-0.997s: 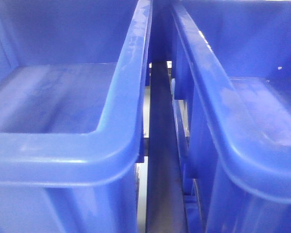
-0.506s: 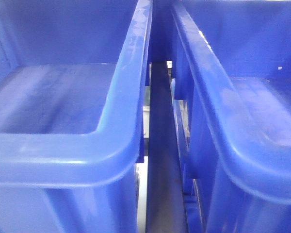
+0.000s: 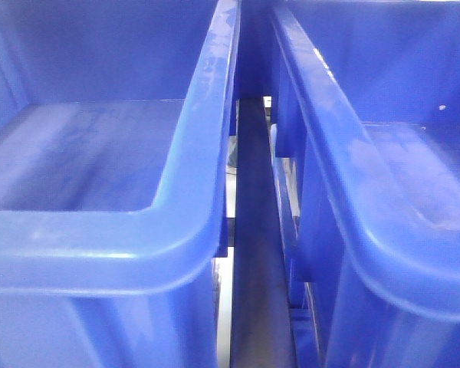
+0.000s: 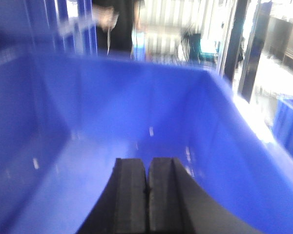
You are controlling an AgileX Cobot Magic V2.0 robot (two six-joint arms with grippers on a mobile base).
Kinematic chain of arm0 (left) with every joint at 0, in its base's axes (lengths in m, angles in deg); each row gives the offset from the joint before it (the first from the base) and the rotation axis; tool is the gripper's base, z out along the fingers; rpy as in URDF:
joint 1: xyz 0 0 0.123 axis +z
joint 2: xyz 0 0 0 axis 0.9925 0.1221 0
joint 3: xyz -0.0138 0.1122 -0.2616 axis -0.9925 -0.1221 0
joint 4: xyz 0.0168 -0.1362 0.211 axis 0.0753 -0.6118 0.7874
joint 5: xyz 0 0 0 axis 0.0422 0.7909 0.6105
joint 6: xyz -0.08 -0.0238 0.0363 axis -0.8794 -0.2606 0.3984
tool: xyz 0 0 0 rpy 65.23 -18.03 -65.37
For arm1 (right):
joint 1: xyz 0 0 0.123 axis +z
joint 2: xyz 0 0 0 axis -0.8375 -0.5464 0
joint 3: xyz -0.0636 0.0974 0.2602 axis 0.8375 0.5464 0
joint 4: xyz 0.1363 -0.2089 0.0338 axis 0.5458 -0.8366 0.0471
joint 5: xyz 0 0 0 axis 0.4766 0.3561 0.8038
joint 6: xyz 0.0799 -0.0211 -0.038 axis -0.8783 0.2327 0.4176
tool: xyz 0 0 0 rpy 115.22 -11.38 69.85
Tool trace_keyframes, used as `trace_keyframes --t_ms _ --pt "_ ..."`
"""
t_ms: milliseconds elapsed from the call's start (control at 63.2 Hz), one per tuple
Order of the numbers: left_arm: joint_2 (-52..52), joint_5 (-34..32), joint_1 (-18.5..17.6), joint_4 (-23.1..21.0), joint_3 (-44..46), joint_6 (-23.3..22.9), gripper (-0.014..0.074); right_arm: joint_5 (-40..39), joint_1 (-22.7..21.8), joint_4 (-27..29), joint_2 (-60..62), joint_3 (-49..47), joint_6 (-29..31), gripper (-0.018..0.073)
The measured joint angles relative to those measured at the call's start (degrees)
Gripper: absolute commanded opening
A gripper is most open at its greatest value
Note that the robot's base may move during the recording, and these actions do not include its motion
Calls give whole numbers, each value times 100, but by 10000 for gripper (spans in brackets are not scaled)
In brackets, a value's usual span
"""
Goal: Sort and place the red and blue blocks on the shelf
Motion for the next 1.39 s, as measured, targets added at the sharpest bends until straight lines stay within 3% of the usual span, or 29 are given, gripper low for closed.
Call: trace_keyframes --t_ms 222,1393 --pt "0 0 0 0 12 0 125 -10 0 -204 36 7 -102 58" --pt "0 0 0 0 12 0 125 -14 0 -231 36 7 -125 58"
